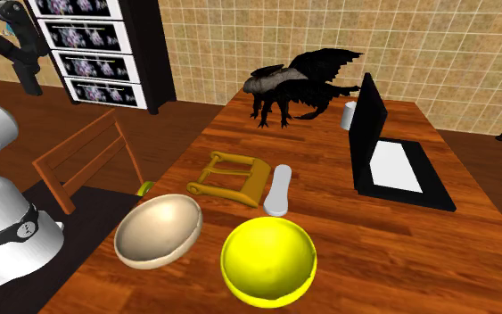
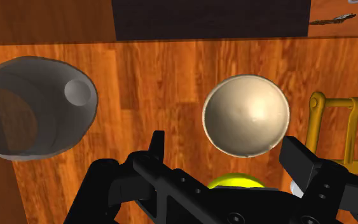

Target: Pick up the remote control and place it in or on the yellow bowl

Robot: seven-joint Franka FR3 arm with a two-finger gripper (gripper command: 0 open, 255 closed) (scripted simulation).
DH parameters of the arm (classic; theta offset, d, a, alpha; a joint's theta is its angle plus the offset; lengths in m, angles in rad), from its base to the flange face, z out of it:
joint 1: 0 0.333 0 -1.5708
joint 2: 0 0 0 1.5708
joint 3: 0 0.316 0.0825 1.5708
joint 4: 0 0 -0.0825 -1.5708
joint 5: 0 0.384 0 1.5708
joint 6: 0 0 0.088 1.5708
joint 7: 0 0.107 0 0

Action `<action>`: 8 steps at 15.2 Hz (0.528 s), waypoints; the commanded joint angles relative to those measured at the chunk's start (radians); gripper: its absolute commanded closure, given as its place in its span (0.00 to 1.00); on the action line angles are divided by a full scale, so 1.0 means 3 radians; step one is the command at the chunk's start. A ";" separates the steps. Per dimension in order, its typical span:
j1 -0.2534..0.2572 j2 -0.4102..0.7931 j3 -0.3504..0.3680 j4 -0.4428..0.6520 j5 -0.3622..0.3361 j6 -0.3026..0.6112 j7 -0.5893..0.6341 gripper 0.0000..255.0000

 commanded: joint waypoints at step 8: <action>-0.0063 -0.0021 0.0564 -0.0448 0.0420 0.0446 0.1124 0.00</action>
